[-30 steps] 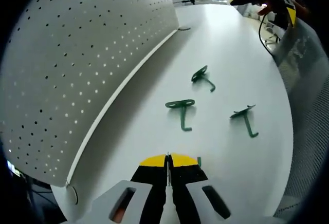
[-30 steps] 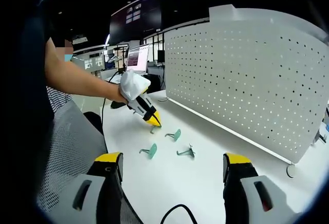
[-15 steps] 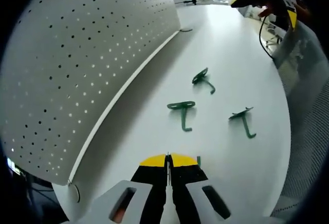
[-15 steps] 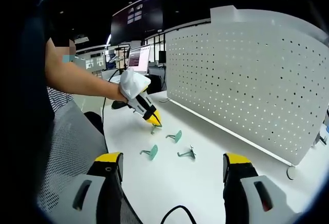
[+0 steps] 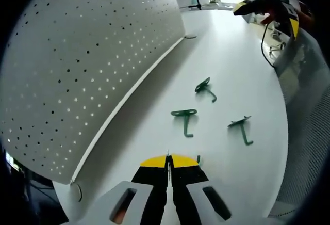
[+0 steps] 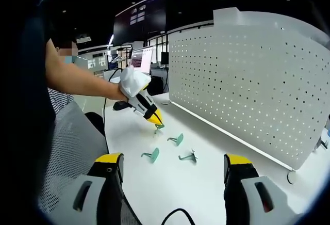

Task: Insert the hook assembly into the mounting plate slot until the hook locks in place.

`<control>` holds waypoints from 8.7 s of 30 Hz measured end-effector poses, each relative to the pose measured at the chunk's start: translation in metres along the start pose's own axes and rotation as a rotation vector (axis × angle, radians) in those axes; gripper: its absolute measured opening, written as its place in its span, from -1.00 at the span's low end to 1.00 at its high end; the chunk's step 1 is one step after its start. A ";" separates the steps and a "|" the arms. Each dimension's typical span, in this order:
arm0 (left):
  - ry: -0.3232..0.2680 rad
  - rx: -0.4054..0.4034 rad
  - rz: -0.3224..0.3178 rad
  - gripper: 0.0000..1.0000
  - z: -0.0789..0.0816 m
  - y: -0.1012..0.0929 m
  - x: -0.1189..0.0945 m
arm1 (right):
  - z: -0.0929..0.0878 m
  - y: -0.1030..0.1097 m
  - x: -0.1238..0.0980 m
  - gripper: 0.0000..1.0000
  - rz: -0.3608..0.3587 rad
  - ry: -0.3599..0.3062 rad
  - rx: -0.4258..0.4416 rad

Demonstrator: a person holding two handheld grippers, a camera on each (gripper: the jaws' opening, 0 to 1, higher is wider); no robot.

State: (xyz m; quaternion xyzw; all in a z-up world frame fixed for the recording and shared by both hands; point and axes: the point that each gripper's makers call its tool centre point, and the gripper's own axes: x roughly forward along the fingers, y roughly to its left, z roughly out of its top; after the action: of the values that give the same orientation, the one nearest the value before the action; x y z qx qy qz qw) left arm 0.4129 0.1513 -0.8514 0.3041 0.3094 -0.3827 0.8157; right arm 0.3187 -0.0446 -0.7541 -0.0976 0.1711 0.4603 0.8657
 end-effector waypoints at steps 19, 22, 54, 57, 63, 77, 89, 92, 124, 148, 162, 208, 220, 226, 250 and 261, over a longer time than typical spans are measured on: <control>-0.145 -0.117 0.004 -0.98 0.035 -0.002 -0.023 | 0.012 0.003 0.001 0.53 0.003 -0.019 -0.023; -0.173 -0.130 0.002 -0.98 0.042 -0.005 -0.027 | 0.013 0.004 0.000 0.53 0.001 -0.021 -0.026; -0.424 -0.224 -0.013 -0.98 0.107 -0.021 -0.078 | 0.041 0.011 0.000 0.45 0.010 -0.078 -0.070; -0.452 -0.249 -0.017 -0.98 0.114 -0.022 -0.082 | 0.044 0.011 -0.001 0.43 0.008 -0.089 -0.073; -0.498 -0.312 -0.027 -0.98 0.129 -0.024 -0.087 | 0.054 0.009 -0.001 0.32 0.000 -0.117 -0.087; -0.564 -0.371 -0.028 -0.98 0.154 -0.033 -0.096 | 0.078 0.009 0.000 -0.02 -0.023 -0.189 -0.129; -0.611 -0.401 -0.017 -0.98 0.171 -0.037 -0.107 | 0.087 0.006 0.002 -0.31 -0.079 -0.205 -0.175; -0.620 -0.398 -0.012 -0.98 0.175 -0.038 -0.109 | 0.091 0.006 0.004 -0.34 -0.082 -0.211 -0.164; -0.744 -0.456 0.006 -0.98 0.203 -0.048 -0.130 | 0.120 0.012 0.016 -0.72 -0.086 -0.267 -0.084; -0.763 -0.461 -0.014 -0.98 0.214 -0.053 -0.128 | 0.126 0.003 0.026 -0.87 -0.104 -0.274 -0.081; -0.764 -0.449 -0.017 -0.98 0.218 -0.056 -0.129 | 0.125 0.000 0.024 -0.91 -0.118 -0.275 -0.079; -0.777 -0.431 -0.011 -0.95 0.222 -0.058 -0.133 | 0.129 -0.003 0.020 -0.96 -0.149 -0.283 -0.089; -0.804 -0.437 0.001 -0.48 0.223 -0.050 -0.139 | 0.128 -0.010 0.018 -0.96 -0.171 -0.283 -0.073; -0.814 -0.420 0.015 -0.12 0.223 -0.049 -0.142 | 0.129 -0.012 0.018 -0.96 -0.175 -0.284 -0.073; -0.760 -0.305 0.195 0.80 0.202 -0.035 -0.146 | 0.133 -0.022 0.016 -0.96 -0.209 -0.290 -0.070; -0.717 -0.324 0.249 0.77 0.171 -0.029 -0.147 | 0.152 -0.051 0.009 -0.96 -0.274 -0.321 -0.079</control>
State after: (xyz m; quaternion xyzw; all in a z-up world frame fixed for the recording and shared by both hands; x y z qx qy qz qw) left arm 0.3598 0.0746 -0.6436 0.0545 0.0226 -0.3091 0.9492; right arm 0.3975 -0.0167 -0.6174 -0.0792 -0.0019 0.3541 0.9319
